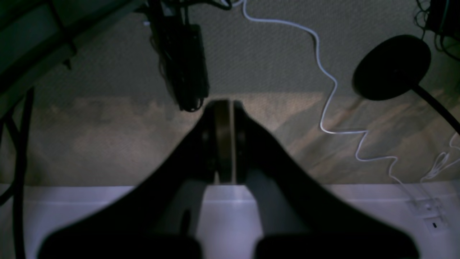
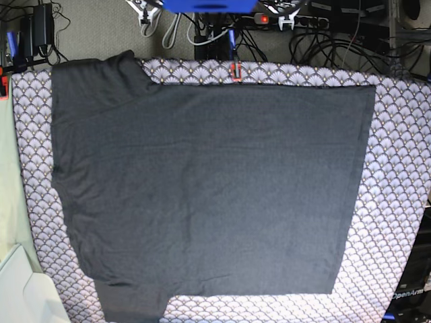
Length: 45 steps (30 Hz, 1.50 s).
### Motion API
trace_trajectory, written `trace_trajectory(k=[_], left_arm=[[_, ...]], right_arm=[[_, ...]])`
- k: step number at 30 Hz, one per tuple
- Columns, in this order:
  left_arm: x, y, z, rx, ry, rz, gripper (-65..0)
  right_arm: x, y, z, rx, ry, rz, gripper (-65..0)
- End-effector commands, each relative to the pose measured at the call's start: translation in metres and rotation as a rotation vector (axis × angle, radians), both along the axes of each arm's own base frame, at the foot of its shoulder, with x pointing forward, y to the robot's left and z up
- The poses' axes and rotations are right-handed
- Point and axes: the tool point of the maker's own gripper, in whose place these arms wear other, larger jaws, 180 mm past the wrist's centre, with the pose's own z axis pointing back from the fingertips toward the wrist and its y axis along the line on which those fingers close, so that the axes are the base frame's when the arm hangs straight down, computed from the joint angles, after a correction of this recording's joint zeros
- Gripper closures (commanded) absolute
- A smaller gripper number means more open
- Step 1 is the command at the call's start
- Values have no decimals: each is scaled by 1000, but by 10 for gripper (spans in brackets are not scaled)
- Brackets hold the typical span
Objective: Fold the T-shirt properly
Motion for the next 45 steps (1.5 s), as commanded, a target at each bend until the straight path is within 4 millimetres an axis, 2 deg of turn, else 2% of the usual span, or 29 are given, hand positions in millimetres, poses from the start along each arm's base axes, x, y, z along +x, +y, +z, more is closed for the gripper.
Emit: trace_trajectory(k=[1, 16, 20, 26, 45], left_arm=[[-5, 1, 0, 0, 10, -1, -4], [-4, 1, 0, 0, 5, -3, -3], [-11, 1, 0, 0, 14, -3, -3], [-10, 1, 0, 0, 13, -3, -3], [-11, 1, 0, 0, 14, -3, -3]], right_arm=[[-4, 2, 0, 9, 8, -1, 0], [-2, 0, 0, 4, -1, -4, 0], [-2, -1, 0, -2, -1, -13, 0], [-4, -20, 1, -96, 6, -91, 0], [-4, -20, 1, -96, 6, -91, 0]])
